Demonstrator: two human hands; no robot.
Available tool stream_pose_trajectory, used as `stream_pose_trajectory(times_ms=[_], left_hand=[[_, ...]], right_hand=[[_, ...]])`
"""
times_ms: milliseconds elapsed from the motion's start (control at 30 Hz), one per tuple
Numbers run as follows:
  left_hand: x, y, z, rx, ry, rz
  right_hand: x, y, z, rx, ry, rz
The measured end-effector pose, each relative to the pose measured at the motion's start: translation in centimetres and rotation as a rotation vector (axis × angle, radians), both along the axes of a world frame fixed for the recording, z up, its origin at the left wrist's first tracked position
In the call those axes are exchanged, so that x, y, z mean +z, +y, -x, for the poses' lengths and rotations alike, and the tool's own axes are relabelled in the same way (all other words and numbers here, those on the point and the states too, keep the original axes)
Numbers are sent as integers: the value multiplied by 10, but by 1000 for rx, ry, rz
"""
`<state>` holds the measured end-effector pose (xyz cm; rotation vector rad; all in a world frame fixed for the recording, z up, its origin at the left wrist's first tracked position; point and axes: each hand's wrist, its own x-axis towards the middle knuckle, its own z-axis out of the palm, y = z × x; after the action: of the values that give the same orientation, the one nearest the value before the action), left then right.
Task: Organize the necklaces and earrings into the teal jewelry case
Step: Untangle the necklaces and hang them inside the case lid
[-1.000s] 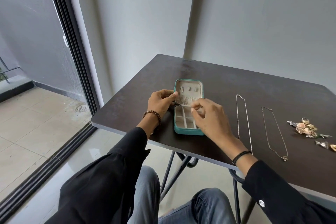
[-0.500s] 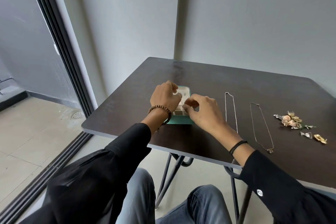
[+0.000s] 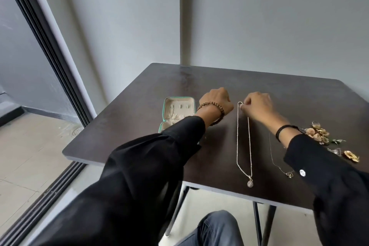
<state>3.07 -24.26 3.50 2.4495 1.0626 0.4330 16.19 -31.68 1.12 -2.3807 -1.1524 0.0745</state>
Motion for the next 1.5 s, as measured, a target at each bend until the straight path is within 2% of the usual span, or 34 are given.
stream_pose_trajectory(times_ms=[133, 333, 533, 700, 833, 900, 1000, 1100, 1267, 1367, 1500], left_hand=[[-9, -6, -33, 7, 67, -43], [-11, -19, -59, 81, 107, -120], [-6, -20, -58, 122, 121, -82], [-5, -20, -55, 72, 166, -81], [-10, -28, -50, -23, 275, -92], [-12, -31, -45, -46, 309, -86], [-7, -35, -34, -23, 179, -88], [6, -39, -21, -10, -11, 35], [24, -34, -1, 7, -225, 212], [37, -34, 10, -4, -362, 369], [64, -43, 29, -39, -659, 702]], right_hand=[[-9, 5, -28, -35, -10, 83], [-1, 7, -35, -28, 13, 53], [1, 5, -32, 7, -55, 154], [6, -2, -21, 52, -120, 251], [11, -12, -9, 118, -165, 355], [11, -16, -5, 173, -180, 335], [13, -23, -1, 209, -82, 152], [18, -28, -1, 187, 17, -44], [35, -41, 12, 203, 435, -396], [48, -54, 25, 256, 633, -483], [56, -66, 35, 309, 708, -511]])
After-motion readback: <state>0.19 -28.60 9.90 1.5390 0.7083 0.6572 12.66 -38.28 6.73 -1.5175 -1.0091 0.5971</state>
